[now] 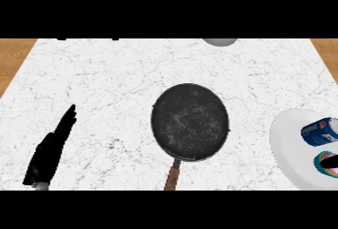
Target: Pick the cupcake from the plate and place it in the pan
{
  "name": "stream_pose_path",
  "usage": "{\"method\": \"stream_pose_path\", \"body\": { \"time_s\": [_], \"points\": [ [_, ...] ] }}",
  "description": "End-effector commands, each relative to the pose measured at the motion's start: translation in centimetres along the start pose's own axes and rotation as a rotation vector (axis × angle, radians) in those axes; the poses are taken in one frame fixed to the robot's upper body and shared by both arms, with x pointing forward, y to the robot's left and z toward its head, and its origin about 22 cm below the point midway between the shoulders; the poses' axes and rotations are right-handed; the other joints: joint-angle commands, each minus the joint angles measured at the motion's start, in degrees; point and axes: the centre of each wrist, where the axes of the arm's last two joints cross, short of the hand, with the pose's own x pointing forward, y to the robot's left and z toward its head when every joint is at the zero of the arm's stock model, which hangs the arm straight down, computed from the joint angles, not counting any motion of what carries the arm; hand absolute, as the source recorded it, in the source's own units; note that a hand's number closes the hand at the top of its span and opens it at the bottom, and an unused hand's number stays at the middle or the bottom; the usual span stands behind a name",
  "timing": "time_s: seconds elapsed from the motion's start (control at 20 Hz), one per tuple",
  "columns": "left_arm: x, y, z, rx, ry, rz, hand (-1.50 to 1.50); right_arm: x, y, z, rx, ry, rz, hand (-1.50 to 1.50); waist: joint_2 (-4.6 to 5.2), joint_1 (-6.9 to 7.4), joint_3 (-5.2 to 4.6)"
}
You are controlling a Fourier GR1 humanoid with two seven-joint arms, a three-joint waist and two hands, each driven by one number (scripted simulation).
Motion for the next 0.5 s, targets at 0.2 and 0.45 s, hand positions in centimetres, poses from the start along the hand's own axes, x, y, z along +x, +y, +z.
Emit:
{"method": "stream_pose_path", "body": {
  "time_s": [0.2,0.45],
  "points": [
    [1.3,-1.7,-0.5,0.024,-0.001,-0.009,0.0,0.8,2.1,-1.0,0.007,0.076,-0.002,-1.5,-0.01,-0.06,0.02],
    [1.1,0.3,0.5,0.015,-0.007,0.0,0.0,0.0,3.4,-2.3,-0.016,0.028,-0.081,1.5,-0.05,-0.05,0.02]
  ]
}}
